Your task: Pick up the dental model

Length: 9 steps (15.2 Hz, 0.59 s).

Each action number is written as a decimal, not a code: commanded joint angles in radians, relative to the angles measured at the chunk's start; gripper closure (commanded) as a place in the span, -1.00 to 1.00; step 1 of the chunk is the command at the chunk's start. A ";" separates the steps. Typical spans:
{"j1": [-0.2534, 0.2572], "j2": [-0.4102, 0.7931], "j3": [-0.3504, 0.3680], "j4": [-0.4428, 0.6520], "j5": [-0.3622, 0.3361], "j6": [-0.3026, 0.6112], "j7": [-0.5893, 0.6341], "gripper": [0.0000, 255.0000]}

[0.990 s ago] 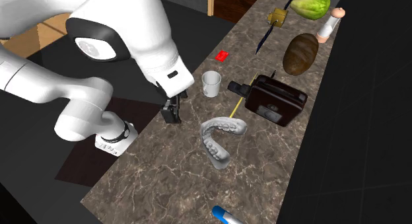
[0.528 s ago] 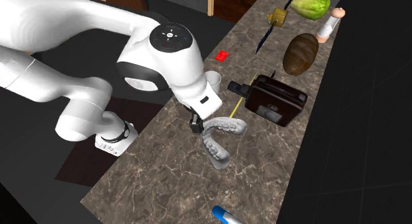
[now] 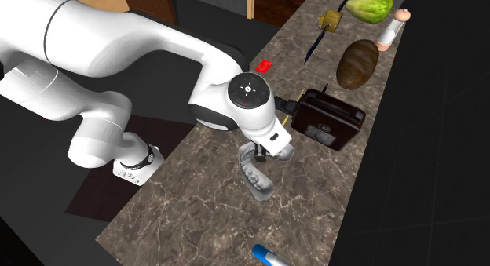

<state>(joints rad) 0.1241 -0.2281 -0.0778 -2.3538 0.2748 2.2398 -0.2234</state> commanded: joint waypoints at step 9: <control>0.014 0.088 -0.006 -0.043 0.061 0.124 -0.065 -1.00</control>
<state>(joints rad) 0.1381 -0.1425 -0.0841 -2.3951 0.3336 2.3597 -0.2860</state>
